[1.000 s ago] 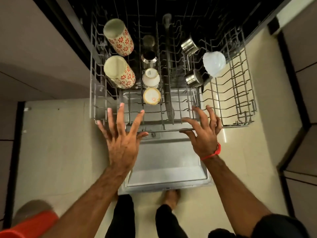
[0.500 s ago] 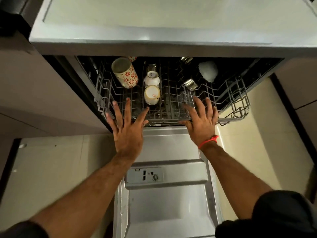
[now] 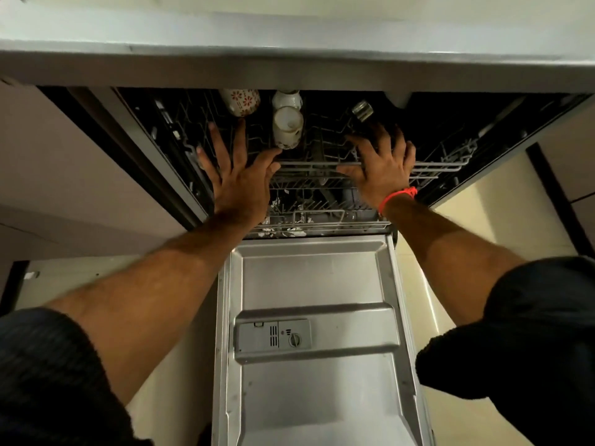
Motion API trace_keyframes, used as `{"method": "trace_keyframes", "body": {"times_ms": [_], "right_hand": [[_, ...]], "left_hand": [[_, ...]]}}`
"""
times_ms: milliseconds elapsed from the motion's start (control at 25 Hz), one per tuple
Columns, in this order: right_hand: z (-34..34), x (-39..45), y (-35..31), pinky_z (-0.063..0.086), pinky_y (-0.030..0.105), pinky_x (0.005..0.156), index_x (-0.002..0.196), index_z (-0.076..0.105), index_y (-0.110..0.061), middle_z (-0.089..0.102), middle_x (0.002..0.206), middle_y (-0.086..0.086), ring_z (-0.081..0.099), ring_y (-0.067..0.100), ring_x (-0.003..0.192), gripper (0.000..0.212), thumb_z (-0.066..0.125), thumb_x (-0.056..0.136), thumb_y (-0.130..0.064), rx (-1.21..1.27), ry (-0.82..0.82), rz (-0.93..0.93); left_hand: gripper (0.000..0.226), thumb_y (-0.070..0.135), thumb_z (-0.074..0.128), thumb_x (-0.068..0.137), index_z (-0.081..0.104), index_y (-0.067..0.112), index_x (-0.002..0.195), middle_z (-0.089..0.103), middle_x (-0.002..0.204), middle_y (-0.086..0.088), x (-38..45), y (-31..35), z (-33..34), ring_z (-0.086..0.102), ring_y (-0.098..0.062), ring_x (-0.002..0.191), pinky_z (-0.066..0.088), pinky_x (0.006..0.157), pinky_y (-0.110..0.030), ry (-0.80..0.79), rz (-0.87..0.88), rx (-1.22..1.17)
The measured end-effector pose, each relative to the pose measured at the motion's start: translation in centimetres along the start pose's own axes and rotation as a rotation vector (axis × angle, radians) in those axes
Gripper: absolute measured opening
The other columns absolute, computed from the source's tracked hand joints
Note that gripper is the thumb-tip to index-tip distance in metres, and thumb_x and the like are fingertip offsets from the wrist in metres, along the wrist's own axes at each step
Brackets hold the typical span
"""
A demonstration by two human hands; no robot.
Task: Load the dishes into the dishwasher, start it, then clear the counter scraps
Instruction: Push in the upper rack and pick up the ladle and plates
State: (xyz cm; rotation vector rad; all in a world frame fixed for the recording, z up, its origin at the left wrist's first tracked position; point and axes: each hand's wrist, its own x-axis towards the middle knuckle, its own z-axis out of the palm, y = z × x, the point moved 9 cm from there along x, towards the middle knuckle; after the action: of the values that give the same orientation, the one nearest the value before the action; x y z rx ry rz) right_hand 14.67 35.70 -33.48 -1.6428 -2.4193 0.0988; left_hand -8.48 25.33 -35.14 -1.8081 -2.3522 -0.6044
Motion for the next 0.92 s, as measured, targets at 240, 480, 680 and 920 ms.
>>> {"method": "trace_keyframes", "body": {"times_ms": [240, 480, 680, 920], "right_hand": [[-0.7, -0.1, -0.4, 0.008, 0.059, 0.118, 0.146, 0.042, -0.035, 0.026, 0.158, 0.008, 0.013, 0.042, 0.147, 0.063, 0.053, 0.090, -0.062, 0.015, -0.001, 0.001], [-2.5, -6.4, -0.4, 0.035, 0.052, 0.109, 0.131, 0.056, -0.007, 0.045, 0.133, 0.026, 0.039, 0.038, 0.131, 0.047, 0.065, 0.092, -0.034, 0.300, 0.463, -0.127], [8.2, -11.0, 1.2, 0.041, 0.051, 0.103, 0.135, 0.047, -0.010, 0.044, 0.130, 0.026, 0.042, 0.038, 0.123, 0.057, 0.072, 0.086, -0.029, 0.275, 0.111, -0.134], [20.9, -7.6, 5.7, 0.007, 0.053, 0.123, 0.156, -0.009, -0.017, -0.004, 0.163, 0.019, -0.002, 0.036, 0.151, 0.118, 0.075, 0.080, -0.048, 0.175, -0.415, 0.104]], "left_hand": [[0.040, 0.055, 0.023, 0.105, 0.050, 0.049, 0.134, 0.016, 0.167, -0.010, 0.1, 0.2, -0.2, 0.001, -0.052, 0.150, -0.003, 0.115, -0.071, -0.015, 0.030, 0.016], [0.053, 0.053, 0.045, 0.103, 0.036, 0.030, 0.149, 0.019, 0.163, -0.017, -3.5, 0.4, -0.9, 0.010, -0.044, 0.152, 0.004, 0.122, -0.064, 0.175, 0.172, -0.079], [0.074, 0.046, 0.068, 0.084, 0.032, 0.025, 0.145, 0.016, 0.160, -0.019, -10.6, -0.8, 5.5, 0.017, -0.041, 0.148, 0.018, 0.117, -0.066, -0.038, 0.300, 0.003], [0.082, 0.050, 0.062, 0.092, 0.018, 0.023, 0.156, 0.000, 0.167, -0.014, -8.5, -3.7, 19.1, -0.006, -0.040, 0.153, -0.002, 0.122, -0.057, -0.513, 0.098, 0.024]]}}
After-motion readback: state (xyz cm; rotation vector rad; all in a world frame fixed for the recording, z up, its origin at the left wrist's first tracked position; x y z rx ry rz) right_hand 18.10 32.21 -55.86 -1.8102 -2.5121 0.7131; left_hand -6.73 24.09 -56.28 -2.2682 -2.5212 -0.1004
